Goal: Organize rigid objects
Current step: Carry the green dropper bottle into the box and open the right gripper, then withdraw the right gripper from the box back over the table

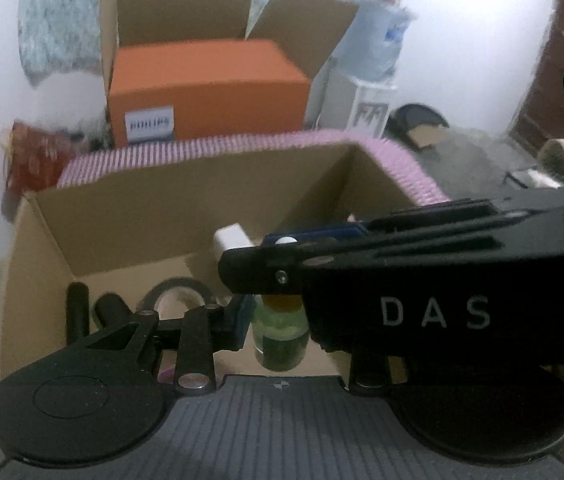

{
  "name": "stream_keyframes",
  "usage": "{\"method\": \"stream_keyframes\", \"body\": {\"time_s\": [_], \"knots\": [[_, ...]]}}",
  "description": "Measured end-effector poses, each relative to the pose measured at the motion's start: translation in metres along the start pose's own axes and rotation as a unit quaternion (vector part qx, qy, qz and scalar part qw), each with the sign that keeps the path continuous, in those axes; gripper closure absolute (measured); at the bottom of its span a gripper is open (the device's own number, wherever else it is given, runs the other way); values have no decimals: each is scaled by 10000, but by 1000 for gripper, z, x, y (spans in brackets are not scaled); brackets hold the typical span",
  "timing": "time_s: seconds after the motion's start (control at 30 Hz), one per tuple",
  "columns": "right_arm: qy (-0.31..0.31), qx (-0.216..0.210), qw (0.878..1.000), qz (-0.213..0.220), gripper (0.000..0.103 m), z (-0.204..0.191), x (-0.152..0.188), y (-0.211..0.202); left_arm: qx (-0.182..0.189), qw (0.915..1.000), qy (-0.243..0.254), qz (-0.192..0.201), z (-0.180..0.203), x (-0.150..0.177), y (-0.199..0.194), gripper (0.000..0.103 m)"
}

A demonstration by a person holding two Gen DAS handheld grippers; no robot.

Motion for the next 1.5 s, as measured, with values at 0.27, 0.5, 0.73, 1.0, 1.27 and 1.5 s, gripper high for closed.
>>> {"method": "stream_keyframes", "body": {"time_s": [0.27, 0.5, 0.73, 1.0, 1.27, 1.5], "knots": [[392, -49, 9988, -295, 79, 25, 10, 30, -160, 9990, -135, -392, -9, 5, 27, 71], [458, -88, 9983, -341, 79, 29, 13, 33, -224, 9987, -175, -418, -13, 5, 29, 74], [502, -116, 9983, -273, 78, 24, 13, 26, -257, 9990, -179, -330, -10, 4, 21, 70], [545, -96, 9976, 423, 53, 2, 15, -37, -118, 9996, -187, 163, -1, 7, -27, 30], [466, 20, 9931, 1076, 17, -33, 38, -112, 261, 9977, -217, 592, 11, 37, -90, 10], [346, 232, 9921, 1183, 0, -59, 66, -136, 404, 9957, 43, 831, 20, 71, -124, 3]]}}
Point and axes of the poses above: each gripper's, at about its wrist camera, not at the fingertips, and y roughly the way its jaws point, z to its right, x to its underside, the point moved 8 cm from there along y, roughly the way its jaws point, and after that the axes turned 8 degrees about -x, right-handed, at the moved point
